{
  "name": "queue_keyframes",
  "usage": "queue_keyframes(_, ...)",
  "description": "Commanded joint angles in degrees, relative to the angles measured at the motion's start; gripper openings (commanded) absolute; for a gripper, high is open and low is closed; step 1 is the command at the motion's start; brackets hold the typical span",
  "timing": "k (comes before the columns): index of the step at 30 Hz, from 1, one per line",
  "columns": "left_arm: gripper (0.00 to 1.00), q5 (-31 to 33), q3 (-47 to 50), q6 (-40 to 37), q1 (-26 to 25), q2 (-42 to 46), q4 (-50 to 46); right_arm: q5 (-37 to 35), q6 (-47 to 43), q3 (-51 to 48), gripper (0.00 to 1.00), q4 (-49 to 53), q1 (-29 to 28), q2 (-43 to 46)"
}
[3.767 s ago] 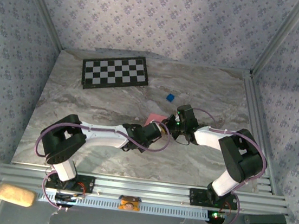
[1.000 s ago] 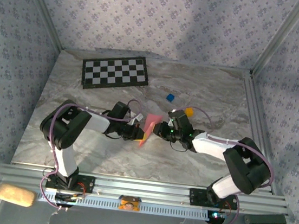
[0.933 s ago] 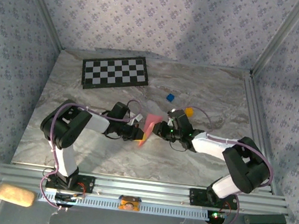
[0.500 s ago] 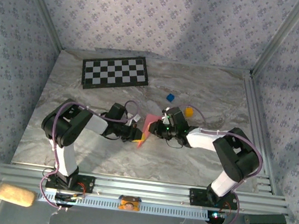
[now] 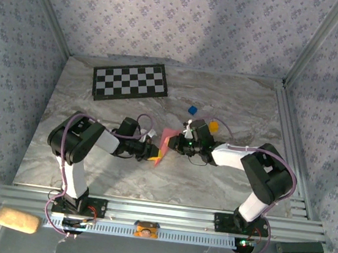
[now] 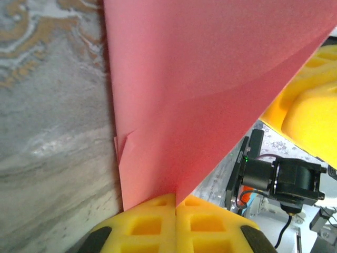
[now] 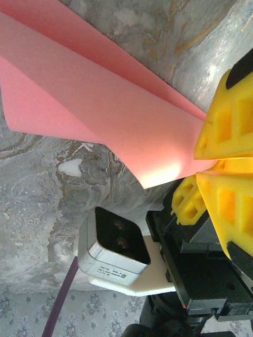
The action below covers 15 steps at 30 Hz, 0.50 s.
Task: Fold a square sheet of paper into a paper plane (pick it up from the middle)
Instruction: Fold the wing for the fifth time at the center of the table.
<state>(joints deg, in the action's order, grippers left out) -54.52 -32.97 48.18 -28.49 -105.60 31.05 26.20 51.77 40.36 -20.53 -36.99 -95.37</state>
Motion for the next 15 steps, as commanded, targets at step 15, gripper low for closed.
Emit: queue_keyframes(15, 0.00, 3.8, 2.9, -2.4, 1.0, 2.8, 2.4, 0.6, -0.6, 1.7, 0.13, -1.4, 0.3, -2.1)
